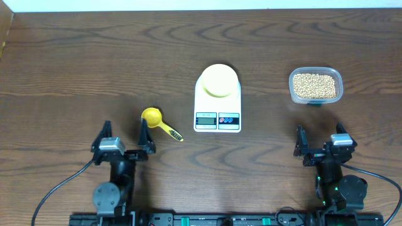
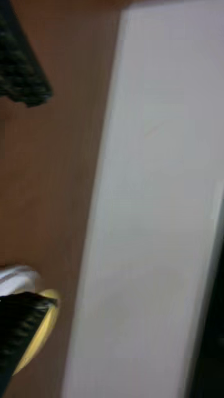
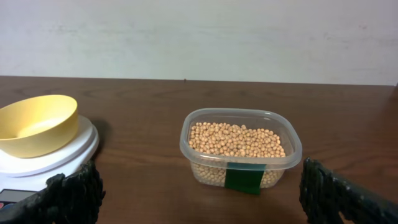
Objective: Scoop item into bowl and weigh 50g on scale
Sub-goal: 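Move the left gripper over the yellow scoop's bowl and lower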
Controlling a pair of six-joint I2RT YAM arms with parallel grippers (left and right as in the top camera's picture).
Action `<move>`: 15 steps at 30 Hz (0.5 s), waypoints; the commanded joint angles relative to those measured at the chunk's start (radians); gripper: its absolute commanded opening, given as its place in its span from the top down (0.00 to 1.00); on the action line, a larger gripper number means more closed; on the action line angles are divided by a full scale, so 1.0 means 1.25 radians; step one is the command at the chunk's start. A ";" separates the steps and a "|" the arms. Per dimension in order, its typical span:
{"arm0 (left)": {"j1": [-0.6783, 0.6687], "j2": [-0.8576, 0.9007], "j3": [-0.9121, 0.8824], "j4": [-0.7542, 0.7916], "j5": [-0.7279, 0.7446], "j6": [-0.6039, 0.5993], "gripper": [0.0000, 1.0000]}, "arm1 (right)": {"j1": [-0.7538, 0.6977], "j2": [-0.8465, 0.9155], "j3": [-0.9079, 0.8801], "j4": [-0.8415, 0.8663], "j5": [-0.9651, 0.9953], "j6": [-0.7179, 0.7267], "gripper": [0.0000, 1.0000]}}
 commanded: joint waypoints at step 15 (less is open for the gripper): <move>0.005 0.393 0.466 -0.554 0.122 -0.117 0.02 | 0.007 -0.004 -0.001 -0.004 0.006 -0.009 0.01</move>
